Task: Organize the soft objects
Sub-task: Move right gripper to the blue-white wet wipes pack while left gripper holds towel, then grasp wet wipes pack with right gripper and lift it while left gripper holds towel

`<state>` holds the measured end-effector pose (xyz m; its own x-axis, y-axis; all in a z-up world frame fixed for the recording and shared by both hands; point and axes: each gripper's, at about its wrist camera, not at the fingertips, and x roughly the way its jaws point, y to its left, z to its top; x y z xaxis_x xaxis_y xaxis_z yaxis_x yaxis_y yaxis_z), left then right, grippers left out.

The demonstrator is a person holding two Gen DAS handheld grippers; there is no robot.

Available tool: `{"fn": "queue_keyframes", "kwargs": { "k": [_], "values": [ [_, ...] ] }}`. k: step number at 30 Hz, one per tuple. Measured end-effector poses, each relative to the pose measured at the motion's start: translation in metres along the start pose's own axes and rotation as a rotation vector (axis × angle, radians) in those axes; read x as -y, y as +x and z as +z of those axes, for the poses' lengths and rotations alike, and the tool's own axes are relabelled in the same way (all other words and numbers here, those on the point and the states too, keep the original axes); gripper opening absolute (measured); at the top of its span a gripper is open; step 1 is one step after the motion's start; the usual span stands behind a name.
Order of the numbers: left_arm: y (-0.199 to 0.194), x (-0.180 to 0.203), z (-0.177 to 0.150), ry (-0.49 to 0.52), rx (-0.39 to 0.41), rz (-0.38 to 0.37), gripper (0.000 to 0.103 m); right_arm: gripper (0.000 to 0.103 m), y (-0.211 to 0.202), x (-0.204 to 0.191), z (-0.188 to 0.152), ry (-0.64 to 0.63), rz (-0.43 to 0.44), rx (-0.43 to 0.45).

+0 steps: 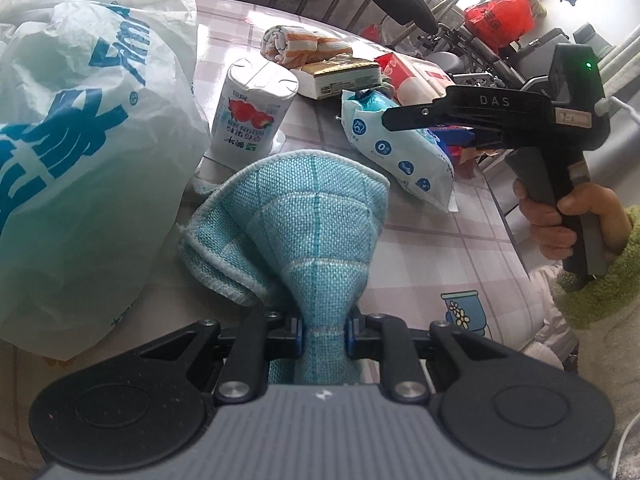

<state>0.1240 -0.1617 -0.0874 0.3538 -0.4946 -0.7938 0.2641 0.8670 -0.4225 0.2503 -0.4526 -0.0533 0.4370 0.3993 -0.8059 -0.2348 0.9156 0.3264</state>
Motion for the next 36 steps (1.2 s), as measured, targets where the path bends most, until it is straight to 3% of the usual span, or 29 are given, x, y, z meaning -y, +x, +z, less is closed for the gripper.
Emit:
{"fn": "queue_keyframes", "kwargs": {
  "k": [4, 11, 15, 20, 24, 26, 28, 36],
  "values": [
    [0.0, -0.001, 0.0, 0.004, 0.001, -0.005, 0.019, 0.083, -0.012, -0.001, -0.02, 0.129, -0.014, -0.022],
    [-0.001, -0.004, 0.0, -0.004, 0.001, -0.022, 0.019, 0.083, -0.039, -0.011, -0.074, 0.301, 0.023, -0.099],
    [-0.001, -0.005, 0.0, -0.005, -0.002, -0.026, 0.019, 0.087, -0.046, -0.03, -0.086, 0.27, 0.082, -0.155],
    [-0.001, -0.005, 0.001, -0.008, -0.005, -0.022, 0.019, 0.093, -0.035, -0.057, -0.081, 0.127, 0.004, -0.184],
    [0.001, -0.004, 0.002, -0.013, -0.004, -0.019, 0.019, 0.096, -0.021, -0.066, -0.078, 0.089, -0.014, -0.207],
    [0.001, -0.002, 0.002, -0.007, 0.0, -0.015, 0.019, 0.093, -0.017, -0.066, -0.081, 0.098, -0.024, -0.206],
    [0.0, 0.0, 0.001, 0.003, 0.006, -0.007, 0.019, 0.075, -0.02, -0.067, -0.085, 0.114, -0.022, -0.18],
    [-0.005, 0.016, -0.001, 0.035, 0.026, -0.005, 0.018, 0.071, -0.041, -0.046, -0.107, 0.344, 0.097, -0.099]
  ]
}}
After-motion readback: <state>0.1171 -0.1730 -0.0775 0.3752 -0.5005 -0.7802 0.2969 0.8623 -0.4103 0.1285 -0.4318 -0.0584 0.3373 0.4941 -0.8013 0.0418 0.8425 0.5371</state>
